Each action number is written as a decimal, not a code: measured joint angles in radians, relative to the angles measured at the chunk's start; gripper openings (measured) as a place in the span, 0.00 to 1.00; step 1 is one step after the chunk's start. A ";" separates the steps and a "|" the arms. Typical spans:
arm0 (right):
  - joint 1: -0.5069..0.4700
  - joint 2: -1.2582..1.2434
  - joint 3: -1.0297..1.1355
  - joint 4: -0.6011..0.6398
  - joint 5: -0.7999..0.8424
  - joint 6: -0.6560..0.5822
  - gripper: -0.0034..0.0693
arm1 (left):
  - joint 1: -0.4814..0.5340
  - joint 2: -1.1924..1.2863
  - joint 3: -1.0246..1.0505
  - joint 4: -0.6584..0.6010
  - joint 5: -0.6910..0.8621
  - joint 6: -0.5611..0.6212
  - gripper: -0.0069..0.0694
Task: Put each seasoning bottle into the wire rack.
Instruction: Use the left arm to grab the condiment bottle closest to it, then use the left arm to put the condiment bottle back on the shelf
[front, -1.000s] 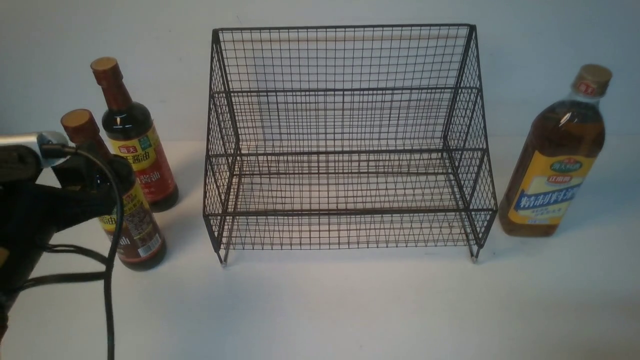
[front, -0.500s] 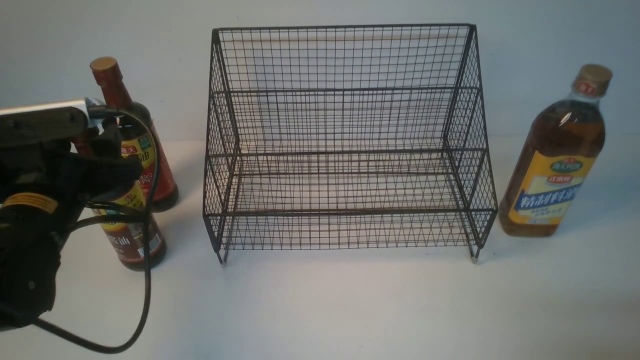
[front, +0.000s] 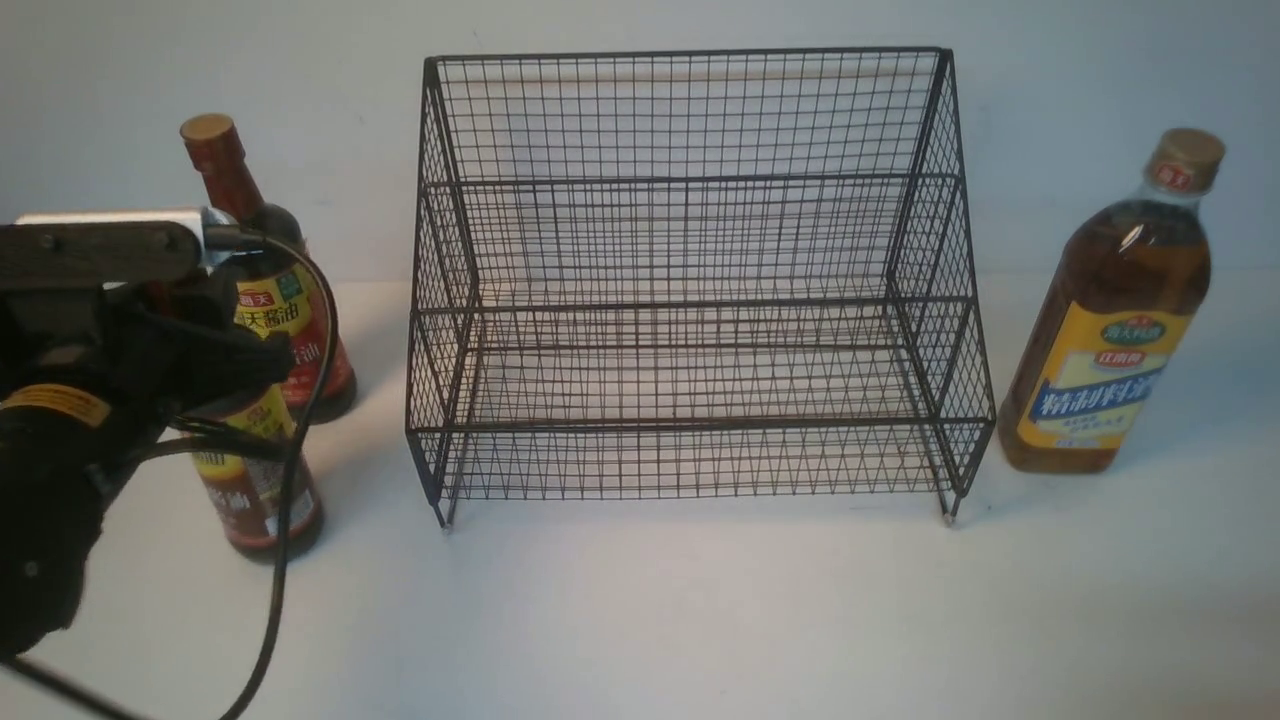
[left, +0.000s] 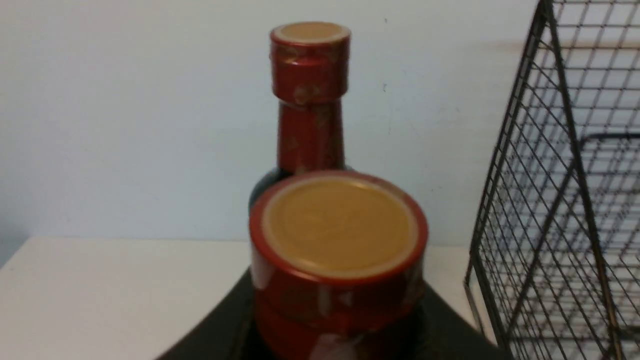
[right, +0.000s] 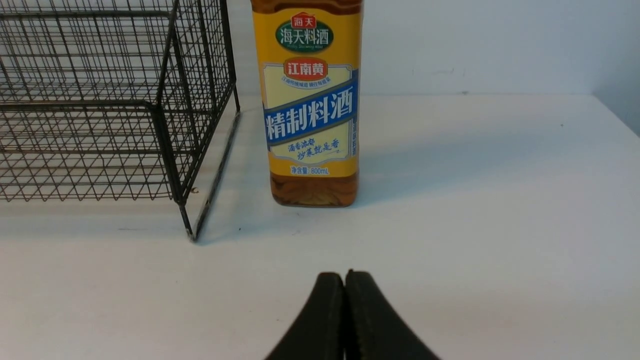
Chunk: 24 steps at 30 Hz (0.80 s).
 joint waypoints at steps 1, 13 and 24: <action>0.000 0.000 0.000 0.000 0.000 0.000 0.03 | 0.000 -0.047 0.003 0.002 0.053 -0.001 0.43; 0.000 0.000 0.000 0.000 0.000 0.000 0.03 | -0.002 -0.395 -0.086 0.014 0.301 -0.025 0.43; 0.000 0.000 0.000 0.000 0.000 0.001 0.03 | -0.107 -0.244 -0.422 0.033 0.469 -0.103 0.43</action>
